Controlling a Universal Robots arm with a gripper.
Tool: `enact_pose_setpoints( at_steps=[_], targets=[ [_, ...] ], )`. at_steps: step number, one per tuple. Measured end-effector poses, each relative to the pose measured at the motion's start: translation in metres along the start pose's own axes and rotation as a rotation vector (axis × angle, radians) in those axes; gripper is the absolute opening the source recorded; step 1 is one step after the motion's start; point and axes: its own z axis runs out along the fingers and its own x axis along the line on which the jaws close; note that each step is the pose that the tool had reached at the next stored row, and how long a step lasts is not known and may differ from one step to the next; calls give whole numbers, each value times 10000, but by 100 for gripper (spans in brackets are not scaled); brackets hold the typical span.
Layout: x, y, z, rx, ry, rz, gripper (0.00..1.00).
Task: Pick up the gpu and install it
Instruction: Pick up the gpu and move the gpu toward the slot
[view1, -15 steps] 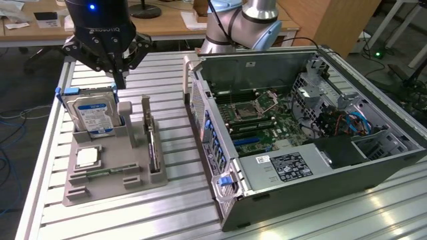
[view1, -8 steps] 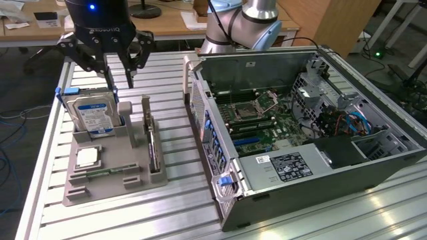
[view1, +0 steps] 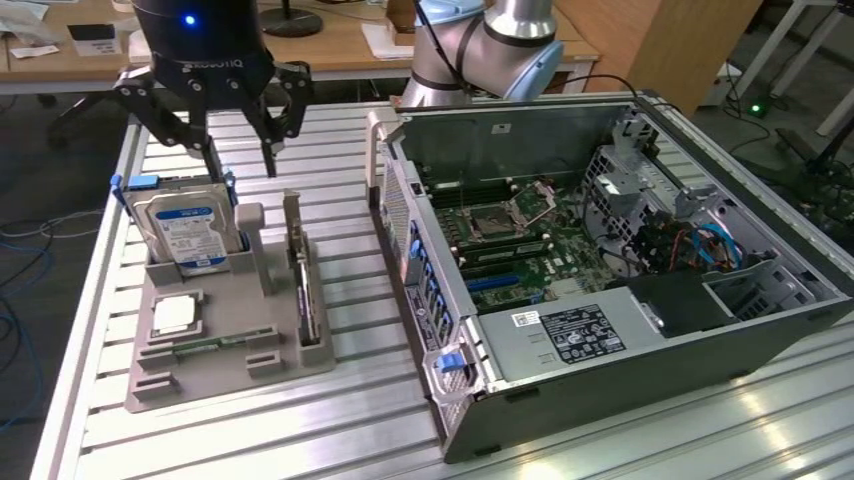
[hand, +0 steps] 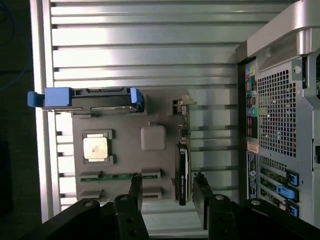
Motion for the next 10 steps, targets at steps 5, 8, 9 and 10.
enact_pose_setpoints(
  at_steps=[5,8,9,10],
  targets=[
    [-71,0,76,-6,22,-348,53],
    [-88,-4,123,-10,24,-424,53],
    [-88,-9,135,-8,27,-433,53],
    [-88,-16,150,-9,27,-439,53]
  ],
)
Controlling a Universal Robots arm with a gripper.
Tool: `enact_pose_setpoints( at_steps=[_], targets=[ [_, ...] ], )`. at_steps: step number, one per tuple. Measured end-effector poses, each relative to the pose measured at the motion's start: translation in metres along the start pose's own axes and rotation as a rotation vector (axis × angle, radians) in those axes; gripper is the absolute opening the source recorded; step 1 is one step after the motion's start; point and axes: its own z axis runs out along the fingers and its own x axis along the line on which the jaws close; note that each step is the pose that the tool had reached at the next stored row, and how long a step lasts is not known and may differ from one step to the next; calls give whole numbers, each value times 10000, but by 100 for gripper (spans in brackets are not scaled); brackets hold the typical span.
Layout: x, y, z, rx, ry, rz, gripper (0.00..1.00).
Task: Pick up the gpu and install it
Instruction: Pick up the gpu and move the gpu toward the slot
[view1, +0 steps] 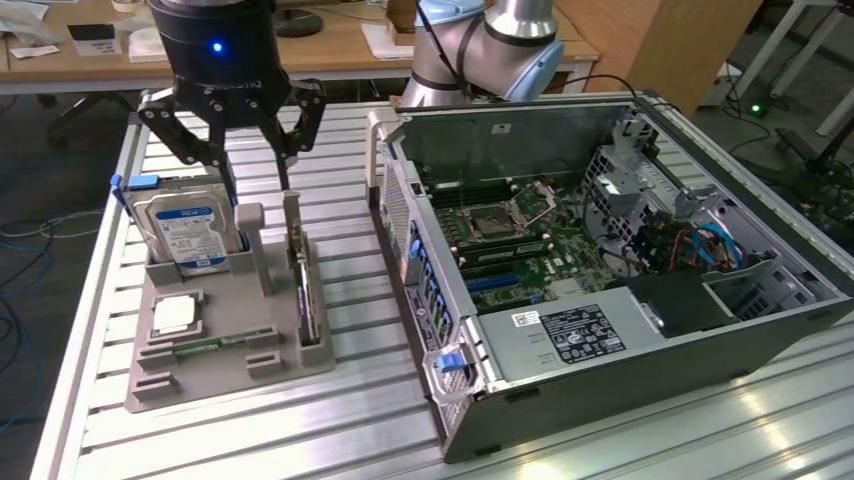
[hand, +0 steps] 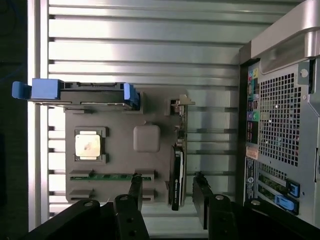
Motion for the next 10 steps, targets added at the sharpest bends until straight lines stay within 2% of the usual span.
enact_pose_setpoints(
  at_steps=[10],
  targets=[
    [-3,-56,137,-1,11,-27,54]
  ],
)
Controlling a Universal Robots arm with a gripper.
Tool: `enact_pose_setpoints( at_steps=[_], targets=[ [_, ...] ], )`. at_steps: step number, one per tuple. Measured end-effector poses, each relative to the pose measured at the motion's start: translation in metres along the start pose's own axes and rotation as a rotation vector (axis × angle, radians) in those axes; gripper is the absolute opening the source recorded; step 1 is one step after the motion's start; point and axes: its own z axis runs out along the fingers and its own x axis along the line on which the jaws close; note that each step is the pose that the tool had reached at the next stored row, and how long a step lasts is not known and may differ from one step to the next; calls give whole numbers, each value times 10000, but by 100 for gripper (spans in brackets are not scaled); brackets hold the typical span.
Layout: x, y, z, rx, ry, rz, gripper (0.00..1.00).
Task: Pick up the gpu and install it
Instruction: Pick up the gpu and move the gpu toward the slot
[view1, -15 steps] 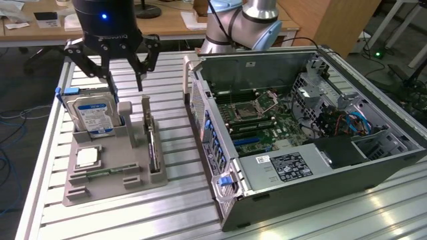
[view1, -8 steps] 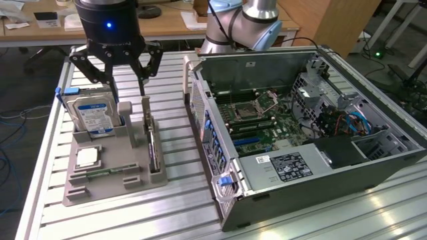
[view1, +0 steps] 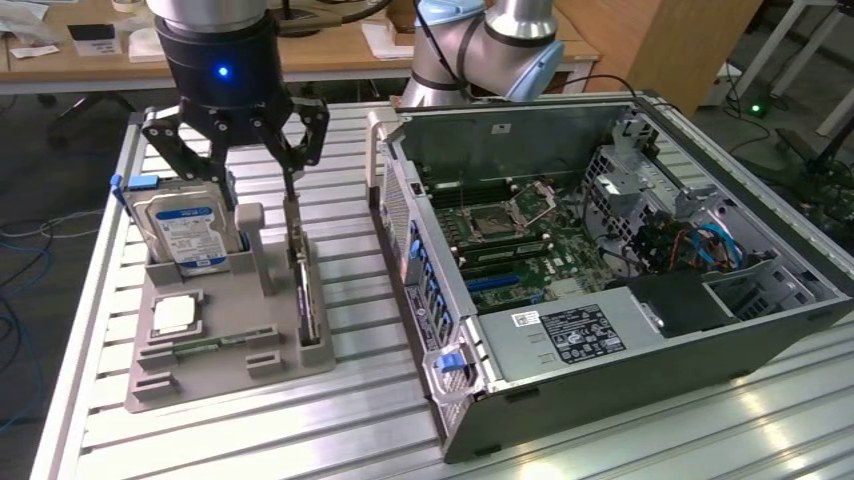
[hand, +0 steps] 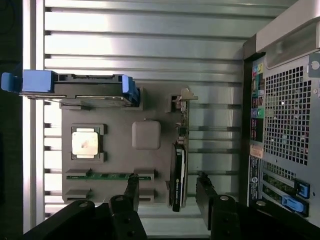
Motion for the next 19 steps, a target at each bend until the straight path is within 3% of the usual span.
enact_pose_setpoints(
  at_steps=[1,8,15,19],
  targets=[
    [-8,-1,14,0,7,-8,60],
    [-37,-13,139,-1,24,-28,60],
    [-36,-91,254,2,8,54,60],
    [-102,-95,329,4,3,145,60]
  ],
)
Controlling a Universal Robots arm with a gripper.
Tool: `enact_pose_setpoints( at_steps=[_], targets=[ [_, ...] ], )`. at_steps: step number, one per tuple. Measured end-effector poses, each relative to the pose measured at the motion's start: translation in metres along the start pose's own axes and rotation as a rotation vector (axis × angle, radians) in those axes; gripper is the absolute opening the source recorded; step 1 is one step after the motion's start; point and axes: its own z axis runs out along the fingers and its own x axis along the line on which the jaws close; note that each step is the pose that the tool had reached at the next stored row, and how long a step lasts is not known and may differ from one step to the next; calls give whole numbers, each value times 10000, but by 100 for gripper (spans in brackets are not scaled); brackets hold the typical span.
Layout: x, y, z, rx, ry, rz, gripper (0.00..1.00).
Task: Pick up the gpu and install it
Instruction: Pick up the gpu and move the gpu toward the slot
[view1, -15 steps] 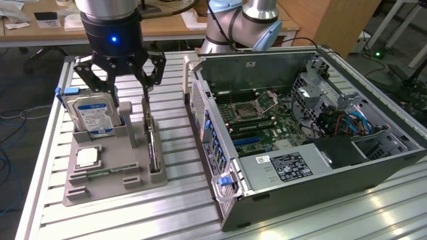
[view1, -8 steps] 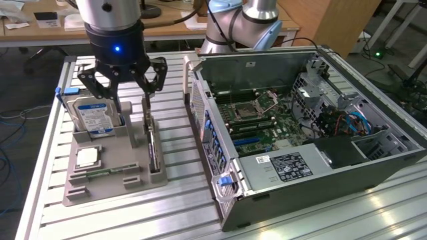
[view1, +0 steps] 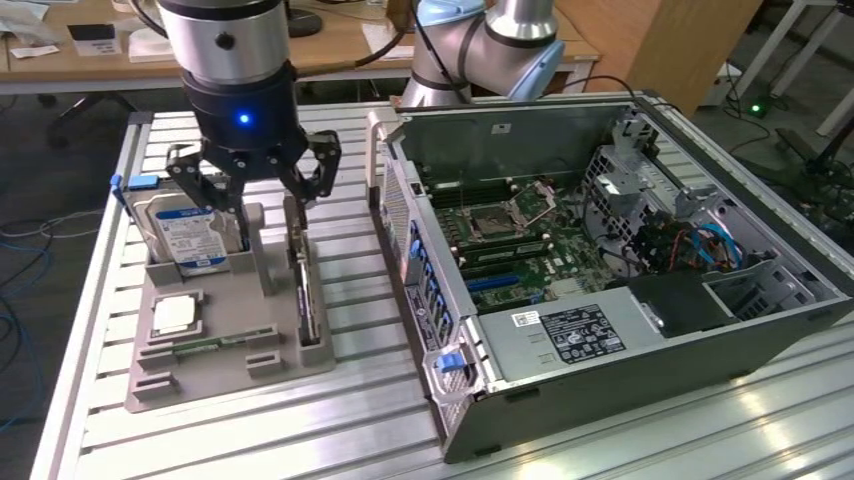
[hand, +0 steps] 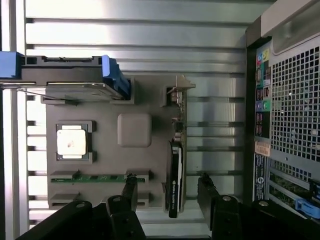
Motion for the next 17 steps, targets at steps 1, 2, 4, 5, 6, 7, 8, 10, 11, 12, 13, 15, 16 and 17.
enact_pose_setpoints(
  at_steps=[1,2,4,5,6,7,8,10,11,12,13,15,16,17],
  targets=[
    [-27,0,18,0,0,6,60],
    [-44,-1,36,1,-1,8,60],
    [-47,-3,72,3,-1,9,60],
    [-47,-3,90,3,0,9,60],
    [-47,-4,110,2,-1,10,60],
    [-46,-5,128,3,-1,11,60],
    [-46,-6,146,3,-1,14,60],
    [-45,-7,182,3,-2,26,60],
    [-45,-8,200,3,-2,35,60],
    [-45,-9,217,4,-2,44,60],
    [-44,-10,237,4,-3,56,60],
    [-43,-12,272,5,-4,83,60],
    [-43,-13,290,5,-4,102,60],
    [-42,-17,308,6,-8,127,60]
  ],
)
